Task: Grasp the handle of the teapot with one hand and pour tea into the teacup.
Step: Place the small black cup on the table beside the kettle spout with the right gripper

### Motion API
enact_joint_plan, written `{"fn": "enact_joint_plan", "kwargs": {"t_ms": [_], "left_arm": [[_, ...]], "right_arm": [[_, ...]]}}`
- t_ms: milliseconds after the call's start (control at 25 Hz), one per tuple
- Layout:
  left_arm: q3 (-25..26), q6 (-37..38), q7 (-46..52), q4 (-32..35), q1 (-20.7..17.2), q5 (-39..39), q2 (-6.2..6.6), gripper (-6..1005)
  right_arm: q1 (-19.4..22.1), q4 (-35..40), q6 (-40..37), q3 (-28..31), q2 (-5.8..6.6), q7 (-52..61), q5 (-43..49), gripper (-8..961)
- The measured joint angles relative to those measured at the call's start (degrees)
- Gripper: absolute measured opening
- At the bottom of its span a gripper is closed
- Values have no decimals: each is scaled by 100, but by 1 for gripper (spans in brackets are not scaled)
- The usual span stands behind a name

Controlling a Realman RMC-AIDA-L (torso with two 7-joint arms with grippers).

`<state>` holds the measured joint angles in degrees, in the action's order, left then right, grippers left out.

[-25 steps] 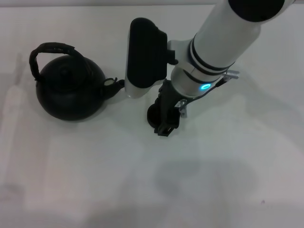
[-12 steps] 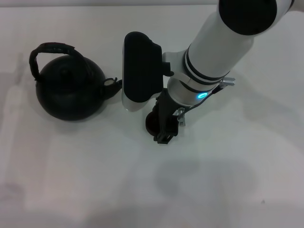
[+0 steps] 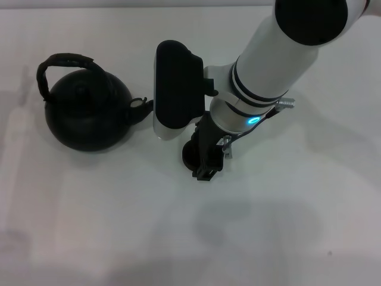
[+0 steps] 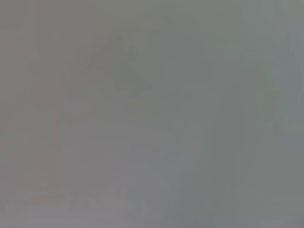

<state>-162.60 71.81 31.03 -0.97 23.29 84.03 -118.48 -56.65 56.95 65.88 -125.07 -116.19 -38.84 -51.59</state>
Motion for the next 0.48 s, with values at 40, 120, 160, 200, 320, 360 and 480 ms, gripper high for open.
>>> {"fn": "enact_joint_plan", "kwargs": {"t_ms": [40,120,160,200,320,360,480], "left_arm": [[0,0,0,0,0,1,-1,878],[0,0,0,0,0,6,-5,877],[0,0,0,0,0,7,-6,877],[0,0,0,0,0,8,-6,877],[0,0,0,0,0,8,-8,877],[0,0,0,0,0,8,-8,876],[0,1,0,0,0,8,-8,876]], "right_arm": [[1,0,-1,-3,0,0,0,748],[1,0,-2,-23,0,-1,0,748],[1,0,-14,-48,0,-1,-1,748],[1,0,-35,-85,0,-1,-2,749],[1,-3,-106,-170,0,-1,-14,749],[1,-11,-144,-202,0,-1,-31,750],[-13,-50,-208,-250,0,-1,-83,750]]}}
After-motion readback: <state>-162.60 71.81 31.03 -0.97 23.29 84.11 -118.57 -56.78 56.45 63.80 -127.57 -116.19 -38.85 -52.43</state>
